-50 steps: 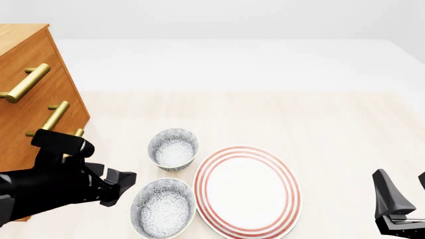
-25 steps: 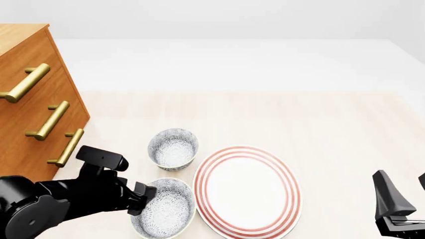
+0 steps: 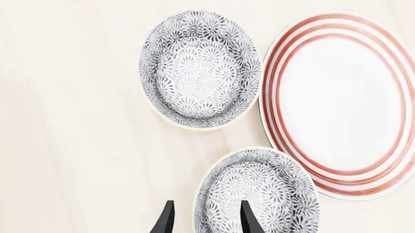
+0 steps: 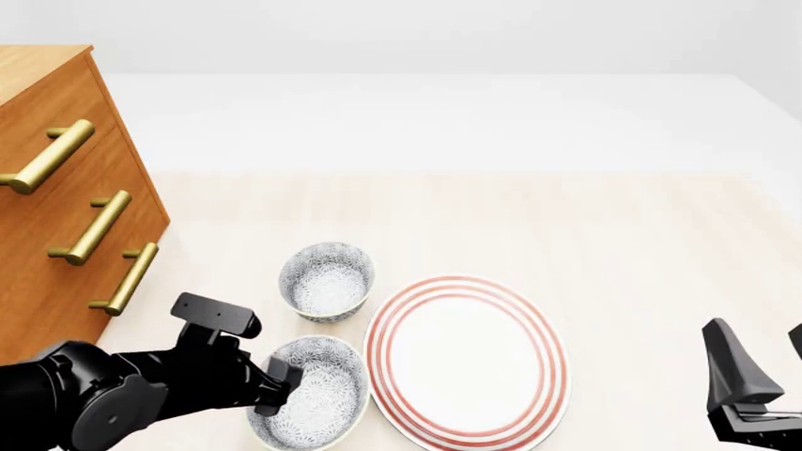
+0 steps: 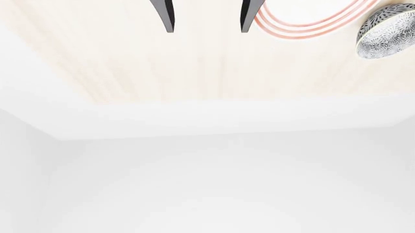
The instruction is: Stack the bowl in the middle on the bowl at the back.
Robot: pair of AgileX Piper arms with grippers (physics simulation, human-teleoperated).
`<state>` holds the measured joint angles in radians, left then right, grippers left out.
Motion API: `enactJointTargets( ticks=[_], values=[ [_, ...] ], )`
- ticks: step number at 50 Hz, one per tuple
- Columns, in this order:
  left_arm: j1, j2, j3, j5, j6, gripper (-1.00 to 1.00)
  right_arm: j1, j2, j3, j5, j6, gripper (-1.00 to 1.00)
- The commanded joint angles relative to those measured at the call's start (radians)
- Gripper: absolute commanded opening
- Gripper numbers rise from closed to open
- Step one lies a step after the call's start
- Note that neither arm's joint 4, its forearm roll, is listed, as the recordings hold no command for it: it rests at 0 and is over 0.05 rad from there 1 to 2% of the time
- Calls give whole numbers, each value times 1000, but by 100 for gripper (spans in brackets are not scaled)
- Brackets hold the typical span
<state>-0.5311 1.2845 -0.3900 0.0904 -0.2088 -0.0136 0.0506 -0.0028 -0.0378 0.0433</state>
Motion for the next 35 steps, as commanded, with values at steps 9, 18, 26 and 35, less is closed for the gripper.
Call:
enactJointTargets(
  ticks=[9,18,26,35],
  values=[
    [-1,77,40,-99,-9,100,-1,8,0,-8,1,100],
    [-7,74,62,-118,-16,100,-1,4,0,-4,0,100],
    [-8,44,65,-96,-15,-100,-1,3,0,-4,0,100],
    [2,-5,65,-55,-8,-100,0,-6,-1,5,-4,100]
  ],
)
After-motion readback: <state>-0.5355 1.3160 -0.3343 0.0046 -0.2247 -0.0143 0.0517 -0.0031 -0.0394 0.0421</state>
